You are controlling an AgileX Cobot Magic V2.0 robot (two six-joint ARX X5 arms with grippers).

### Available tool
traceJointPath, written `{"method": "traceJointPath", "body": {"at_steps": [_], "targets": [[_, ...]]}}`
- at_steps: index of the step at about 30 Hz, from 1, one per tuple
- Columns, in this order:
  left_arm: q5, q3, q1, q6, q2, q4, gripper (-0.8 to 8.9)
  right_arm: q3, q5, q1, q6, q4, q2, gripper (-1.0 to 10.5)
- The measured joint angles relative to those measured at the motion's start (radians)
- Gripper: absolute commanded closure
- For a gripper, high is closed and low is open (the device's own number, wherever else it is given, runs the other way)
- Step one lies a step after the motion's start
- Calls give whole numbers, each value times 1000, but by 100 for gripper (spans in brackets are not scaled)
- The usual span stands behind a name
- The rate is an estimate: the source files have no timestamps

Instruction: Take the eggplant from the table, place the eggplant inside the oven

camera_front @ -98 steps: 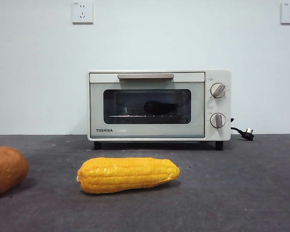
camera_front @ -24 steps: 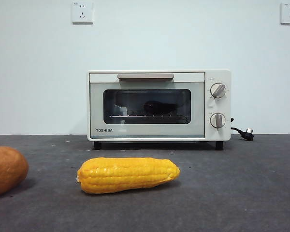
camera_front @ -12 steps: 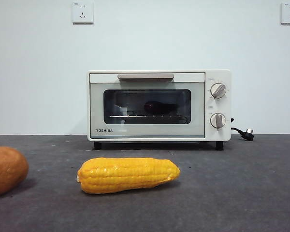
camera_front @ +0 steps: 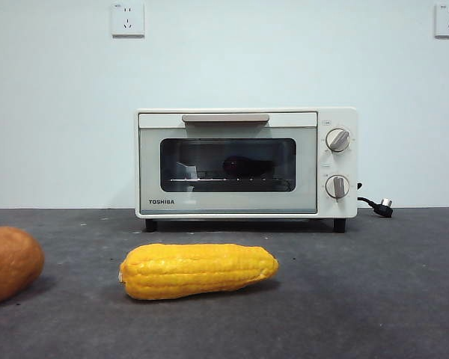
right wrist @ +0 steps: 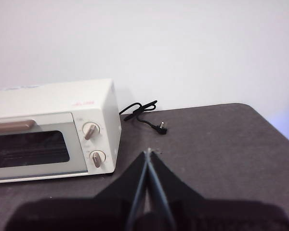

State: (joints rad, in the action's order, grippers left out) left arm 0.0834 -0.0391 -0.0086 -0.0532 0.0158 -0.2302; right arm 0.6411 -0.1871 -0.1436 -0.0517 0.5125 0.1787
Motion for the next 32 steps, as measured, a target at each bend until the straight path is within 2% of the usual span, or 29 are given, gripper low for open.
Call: {"method": "traceJointPath", "body": {"at_steps": [6,12,27,32], "targets": [[0,0,0,0,0,0,816,-285,0,5,0,-200,-78,948],[0,0,0,0,0,0,816,-484,1,45,0,-317,-158,948],[0,0,0,0,4,0,816,-555,1,160,0,-336,-166,948],[0,0,0,0,6,0,816,-601,2,171,0,-360,-167,948]]}}
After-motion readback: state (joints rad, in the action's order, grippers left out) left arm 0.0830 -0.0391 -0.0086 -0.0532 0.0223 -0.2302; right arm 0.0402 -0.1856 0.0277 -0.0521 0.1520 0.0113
